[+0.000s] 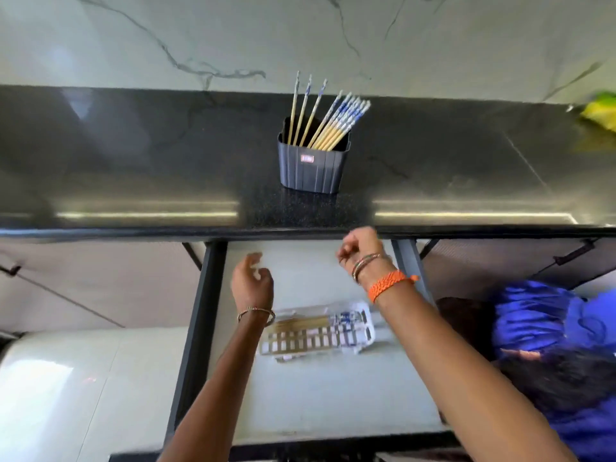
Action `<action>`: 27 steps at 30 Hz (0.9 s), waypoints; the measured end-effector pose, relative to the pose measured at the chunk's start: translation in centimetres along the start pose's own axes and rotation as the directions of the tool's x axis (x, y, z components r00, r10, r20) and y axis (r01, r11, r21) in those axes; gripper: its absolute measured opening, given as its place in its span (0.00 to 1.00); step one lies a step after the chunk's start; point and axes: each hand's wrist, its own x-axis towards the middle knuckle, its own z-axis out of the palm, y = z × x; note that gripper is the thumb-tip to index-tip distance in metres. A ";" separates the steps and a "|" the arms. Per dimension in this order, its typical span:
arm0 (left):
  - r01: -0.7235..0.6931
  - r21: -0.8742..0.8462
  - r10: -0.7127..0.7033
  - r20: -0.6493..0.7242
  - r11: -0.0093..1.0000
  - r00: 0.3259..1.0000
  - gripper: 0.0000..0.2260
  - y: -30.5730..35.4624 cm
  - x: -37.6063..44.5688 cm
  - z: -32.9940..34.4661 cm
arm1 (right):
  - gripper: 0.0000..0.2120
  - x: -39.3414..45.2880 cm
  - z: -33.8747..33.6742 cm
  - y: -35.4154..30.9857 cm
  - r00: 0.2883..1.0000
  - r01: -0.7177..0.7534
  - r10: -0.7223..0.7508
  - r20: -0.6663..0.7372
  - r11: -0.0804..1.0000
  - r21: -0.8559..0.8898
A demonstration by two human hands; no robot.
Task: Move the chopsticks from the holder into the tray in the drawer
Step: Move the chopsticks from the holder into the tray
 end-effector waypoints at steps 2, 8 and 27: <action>-0.204 -0.005 0.204 -0.002 0.979 0.979 0.15 5.3 2.8 0.5 | 0.17 0.3 2.4 -5.0 0.982 0.182 -0.176 0.070 0.977 -0.106; -0.590 0.240 0.566 0.168 0.771 0.807 0.22 16.2 11.0 2.0 | 0.04 7.1 9.8 -15.3 0.755 0.589 -0.642 0.131 0.578 -0.564; -0.724 0.434 0.671 0.301 0.536 0.678 0.11 12.6 15.9 4.9 | 0.10 13.8 13.5 -17.9 0.777 0.611 -0.607 0.164 0.667 -0.427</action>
